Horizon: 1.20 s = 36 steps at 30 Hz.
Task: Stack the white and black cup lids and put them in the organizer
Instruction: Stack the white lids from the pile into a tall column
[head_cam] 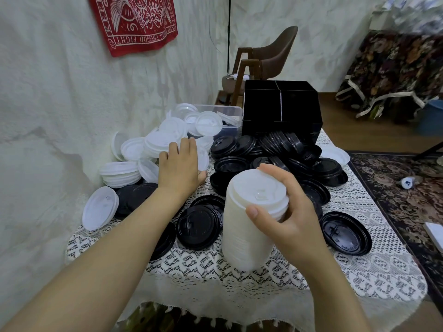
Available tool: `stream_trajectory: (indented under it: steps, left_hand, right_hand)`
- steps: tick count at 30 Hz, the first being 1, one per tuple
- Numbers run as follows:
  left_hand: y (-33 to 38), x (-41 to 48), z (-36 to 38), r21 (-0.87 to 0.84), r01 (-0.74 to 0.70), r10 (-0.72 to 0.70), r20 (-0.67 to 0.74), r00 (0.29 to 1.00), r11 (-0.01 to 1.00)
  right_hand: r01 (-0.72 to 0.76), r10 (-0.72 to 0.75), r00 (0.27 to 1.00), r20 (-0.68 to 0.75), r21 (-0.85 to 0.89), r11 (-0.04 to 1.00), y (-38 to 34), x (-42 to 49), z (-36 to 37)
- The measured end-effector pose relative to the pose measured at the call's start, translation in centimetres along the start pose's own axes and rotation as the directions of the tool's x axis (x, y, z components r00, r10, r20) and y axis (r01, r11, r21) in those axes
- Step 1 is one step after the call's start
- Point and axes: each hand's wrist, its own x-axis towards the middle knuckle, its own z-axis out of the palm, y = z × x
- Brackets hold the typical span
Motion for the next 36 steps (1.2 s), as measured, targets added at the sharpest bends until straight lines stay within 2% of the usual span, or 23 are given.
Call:
stream_trajectory:
  steps: [3, 5, 10, 15, 17, 19, 21, 23, 26, 30, 36]
  left_hand:
    - [-0.2, 0.1, -0.1, 0.021, -0.030, 0.030, 0.037, 0.999, 0.999]
    - [-0.2, 0.1, -0.1, 0.034, 0.001, -0.003, 0.064, 0.998, 0.999]
    - [-0.5, 0.2, 0.0, 0.015, 0.022, -0.022, 0.016, 1.000, 1.000]
    - [-1.0, 0.4, -0.3, -0.278, 0.002, -0.005, -0.011, 1.000, 0.961]
    - [-1.0, 0.3, -0.8, -0.455, -0.005, 0.002, -0.007, 1.000, 0.891]
    - [-0.9, 0.0, -1.3, -0.626, -0.026, 0.028, -0.007, 1.000, 0.779]
    - [-0.5, -0.3, -1.5, -0.726, -0.077, 0.103, -0.009, 0.995, 0.684]
    - [-0.2, -0.5, -1.6, -0.765, -0.120, 0.195, 0.008, 0.981, 0.633]
    - [0.2, -0.7, -1.9, -0.757, -0.199, 0.335, 0.027, 0.942, 0.622]
    - [0.6, -1.0, -2.8, -0.591, -0.364, 0.485, 0.052, 0.873, 0.720]
    - [0.9, -1.2, -2.4, -0.513, -0.320, 0.449, 0.147, 0.881, 0.796]
  right_hand:
    - [0.002, -0.002, 1.000, 0.000, 0.002, 1.000, 0.0, 0.0, 0.0]
    - [0.002, -0.002, 1.000, 0.001, 0.000, 1.000, 0.0, 0.0, 0.0]
    - [-0.002, 0.002, 1.000, 0.000, 0.002, 1.000, 0.1, 0.0, 0.0]
    - [-0.007, 0.007, 1.000, 0.004, 0.005, 1.000, 0.0, 0.0, 0.0]
    - [-0.007, 0.007, 1.000, 0.005, 0.007, 1.000, 0.1, 0.0, 0.0]
    - [-0.006, 0.006, 1.000, 0.006, 0.011, 1.000, 0.1, 0.0, 0.0]
    - [-0.005, 0.005, 1.000, 0.007, 0.013, 1.000, 0.0, 0.0, 0.0]
    - [-0.003, 0.002, 1.000, 0.006, 0.016, 1.000, 0.0, 0.0, 0.0]
    - [0.006, -0.007, 1.000, 0.005, 0.013, 1.000, -0.1, 0.0, 0.0]
    - [0.028, -0.028, 1.000, 0.003, 0.007, 1.000, -0.1, 0.0, 0.0]
    - [0.024, -0.024, 1.000, 0.005, 0.008, 1.000, 0.0, 0.0, 0.0]
